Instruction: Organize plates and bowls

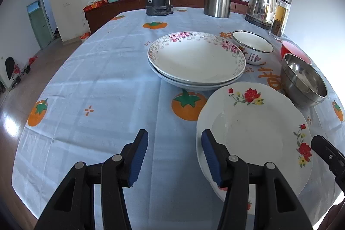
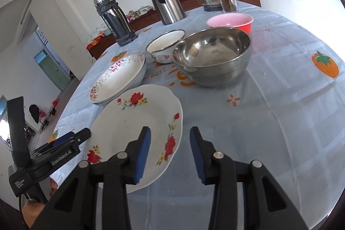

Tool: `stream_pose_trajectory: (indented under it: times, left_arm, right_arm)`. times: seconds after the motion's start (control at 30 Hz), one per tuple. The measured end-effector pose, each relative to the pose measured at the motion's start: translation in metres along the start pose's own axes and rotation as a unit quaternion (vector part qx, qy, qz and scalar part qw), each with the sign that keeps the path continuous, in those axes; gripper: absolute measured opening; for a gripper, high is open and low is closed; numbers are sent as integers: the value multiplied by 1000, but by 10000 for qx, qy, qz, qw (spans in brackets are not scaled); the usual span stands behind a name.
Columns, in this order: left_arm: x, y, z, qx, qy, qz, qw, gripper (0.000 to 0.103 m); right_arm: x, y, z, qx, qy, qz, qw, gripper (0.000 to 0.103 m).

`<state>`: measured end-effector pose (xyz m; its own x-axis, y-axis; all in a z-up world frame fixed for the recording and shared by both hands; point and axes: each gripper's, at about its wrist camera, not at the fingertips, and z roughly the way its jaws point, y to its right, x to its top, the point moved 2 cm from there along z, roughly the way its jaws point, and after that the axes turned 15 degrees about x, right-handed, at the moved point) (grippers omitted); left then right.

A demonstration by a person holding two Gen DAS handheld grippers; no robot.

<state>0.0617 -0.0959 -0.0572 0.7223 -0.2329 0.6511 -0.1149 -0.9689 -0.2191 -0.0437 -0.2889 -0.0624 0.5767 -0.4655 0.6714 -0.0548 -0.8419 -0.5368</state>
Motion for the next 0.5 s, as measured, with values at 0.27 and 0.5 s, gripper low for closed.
stream_pose_trajectory:
  times: [0.27,0.5]
  left_arm:
    - [0,9,3,-6,-56,110,9999,54]
    - [-1,15,5,-49,-94,140,9998,54]
  right_arm:
    - [-5,4,9,-12,-136,14,9999,37]
    - [-9,6,21,124,-347,104,9993,26]
